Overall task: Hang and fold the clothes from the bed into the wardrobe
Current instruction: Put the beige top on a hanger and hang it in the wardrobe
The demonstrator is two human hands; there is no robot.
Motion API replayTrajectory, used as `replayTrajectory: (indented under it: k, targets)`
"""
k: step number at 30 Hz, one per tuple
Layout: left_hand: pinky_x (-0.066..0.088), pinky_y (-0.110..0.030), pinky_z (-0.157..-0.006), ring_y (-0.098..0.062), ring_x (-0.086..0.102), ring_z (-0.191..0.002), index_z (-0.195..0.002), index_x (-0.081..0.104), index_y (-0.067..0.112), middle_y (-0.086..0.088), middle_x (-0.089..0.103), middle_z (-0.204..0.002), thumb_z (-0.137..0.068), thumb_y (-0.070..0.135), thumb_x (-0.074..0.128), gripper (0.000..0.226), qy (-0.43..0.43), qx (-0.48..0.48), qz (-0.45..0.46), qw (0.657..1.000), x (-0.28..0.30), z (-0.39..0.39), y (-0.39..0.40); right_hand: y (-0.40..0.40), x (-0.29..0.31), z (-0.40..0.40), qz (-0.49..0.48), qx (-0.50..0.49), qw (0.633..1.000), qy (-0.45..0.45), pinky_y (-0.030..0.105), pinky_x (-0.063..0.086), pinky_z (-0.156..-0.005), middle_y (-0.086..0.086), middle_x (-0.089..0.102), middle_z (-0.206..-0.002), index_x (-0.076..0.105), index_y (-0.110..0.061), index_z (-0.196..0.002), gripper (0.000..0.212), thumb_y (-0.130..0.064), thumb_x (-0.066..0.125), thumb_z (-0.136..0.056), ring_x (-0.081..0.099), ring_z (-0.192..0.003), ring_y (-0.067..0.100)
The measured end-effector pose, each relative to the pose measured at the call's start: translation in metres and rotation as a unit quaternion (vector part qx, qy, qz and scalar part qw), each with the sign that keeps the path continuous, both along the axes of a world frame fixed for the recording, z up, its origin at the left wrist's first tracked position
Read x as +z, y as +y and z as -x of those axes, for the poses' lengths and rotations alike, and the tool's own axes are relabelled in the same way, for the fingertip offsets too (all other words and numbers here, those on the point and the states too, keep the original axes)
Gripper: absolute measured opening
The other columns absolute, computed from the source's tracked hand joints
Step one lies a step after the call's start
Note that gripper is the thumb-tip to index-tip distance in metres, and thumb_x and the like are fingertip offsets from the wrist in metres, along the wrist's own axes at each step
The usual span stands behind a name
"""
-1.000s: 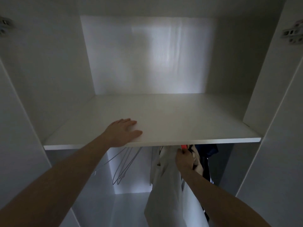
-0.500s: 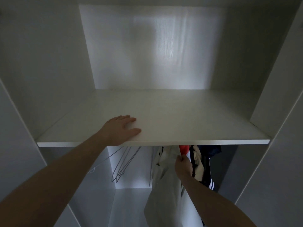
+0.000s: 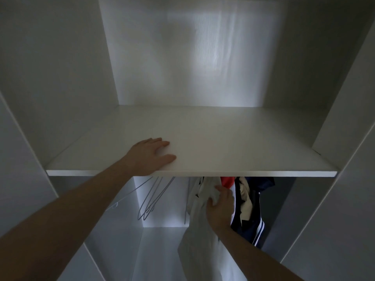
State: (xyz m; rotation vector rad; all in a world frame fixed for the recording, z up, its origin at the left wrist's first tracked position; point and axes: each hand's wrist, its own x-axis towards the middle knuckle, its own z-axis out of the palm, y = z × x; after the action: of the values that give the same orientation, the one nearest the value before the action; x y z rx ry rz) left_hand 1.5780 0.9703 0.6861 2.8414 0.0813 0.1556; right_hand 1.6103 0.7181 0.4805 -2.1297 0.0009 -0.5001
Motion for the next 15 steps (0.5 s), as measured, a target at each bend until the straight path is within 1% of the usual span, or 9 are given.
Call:
replayTrajectory:
  k: [2,5,6,8,9,10,12,13,15]
  targets:
    - [0.014,-0.034,-0.124,-0.017,0.025,-0.153,-0.153,0.039,0.041,0.007,0.029,-0.166,-0.082,0.079,0.044,0.081,-0.002,0.0,-0.002,1.0,-0.001,0.0,0.001,0.016,-0.001,0.006,-0.028,0.073,0.996,0.038,0.025,0.051,-0.08,-0.001,0.062,-0.117,0.061,-0.017,-0.123,0.041,-0.009,0.073,-0.085,0.06,-0.086,0.009]
    - [0.015,-0.034,-0.124,-0.017,0.026,-0.152,-0.153,0.039,0.042,0.008,0.029,-0.166,-0.078,0.083,0.042,0.086,-0.001,0.003,-0.002,1.0,0.0,0.0,0.001,0.036,-0.008,0.005,-0.049,0.145,0.971,0.183,0.025,0.051,-0.083,0.006,0.055,-0.129,0.053,-0.013,-0.133,0.041,-0.017,0.068,-0.095,0.062,-0.095,0.017]
    - [0.015,-0.034,-0.124,-0.017,0.026,-0.152,-0.153,0.039,0.042,0.009,0.029,-0.165,-0.075,0.084,0.04,0.088,0.0,0.005,-0.001,1.0,0.0,0.0,0.001,0.041,-0.013,0.002,-0.034,0.158,0.963,0.217,0.018,0.049,-0.08,0.007,0.053,-0.133,0.05,-0.012,-0.138,0.044,-0.021,0.065,-0.098,0.06,-0.093,0.014]
    - [0.015,-0.035,-0.124,-0.016,0.025,-0.152,-0.153,0.039,0.042,0.01,0.029,-0.165,-0.073,0.085,0.037,0.091,0.0,0.007,0.002,1.0,0.0,0.0,0.0,0.048,-0.022,-0.006,-0.033,0.17,0.948,0.266,0.003,0.041,-0.062,0.009,0.052,-0.14,0.046,-0.009,-0.145,0.049,-0.026,0.061,-0.101,0.058,-0.083,0.005]
    - [0.015,-0.035,-0.124,-0.016,0.025,-0.153,-0.153,0.039,0.042,0.01,0.029,-0.165,-0.073,0.085,0.036,0.091,-0.001,0.008,0.003,1.0,0.0,0.0,0.0,0.052,-0.024,-0.009,-0.05,0.169,0.941,0.288,0.002,0.042,-0.059,0.01,0.053,-0.142,0.044,-0.007,-0.147,0.051,-0.026,0.06,-0.102,0.062,-0.088,0.007]
    - [0.015,-0.035,-0.124,-0.015,0.025,-0.153,-0.153,0.038,0.042,0.01,0.029,-0.165,-0.073,0.085,0.036,0.091,-0.001,0.007,0.002,1.0,0.0,0.0,0.0,0.056,-0.024,-0.012,-0.07,0.159,0.935,0.309,0.004,0.047,-0.067,0.012,0.055,-0.142,0.044,-0.006,-0.148,0.052,-0.025,0.059,-0.102,0.065,-0.101,0.014]
    - [0.015,-0.036,-0.125,-0.015,0.024,-0.153,-0.153,0.038,0.042,0.011,0.029,-0.165,-0.073,0.085,0.036,0.092,-0.001,0.007,0.002,1.0,0.0,0.0,0.0,0.066,-0.026,-0.018,-0.102,0.138,0.928,0.331,0.025,0.054,-0.093,0.016,0.059,-0.138,0.045,-0.004,-0.147,0.049,-0.022,0.058,-0.103,0.064,-0.118,0.027]
    - [0.015,-0.037,-0.125,-0.015,0.023,-0.153,-0.153,0.038,0.042,0.011,0.028,-0.165,-0.073,0.085,0.036,0.091,-0.001,0.008,0.003,1.0,0.0,-0.001,0.0,0.071,-0.026,-0.02,-0.103,0.136,0.924,0.341,0.03,0.053,-0.094,0.016,0.061,-0.135,0.048,-0.004,-0.143,0.045,-0.021,0.057,-0.103,0.063,-0.117,0.028]
    - [0.015,-0.037,-0.126,-0.016,0.023,-0.153,-0.153,0.038,0.042,0.012,0.028,-0.165,-0.073,0.085,0.036,0.091,0.0,0.007,0.003,1.0,0.0,-0.001,0.0,0.079,-0.027,-0.023,-0.092,0.131,0.924,0.347,0.022,0.05,-0.076,0.011,0.065,-0.123,0.058,-0.007,-0.131,0.031,-0.016,0.054,-0.102,0.061,-0.102,0.022]
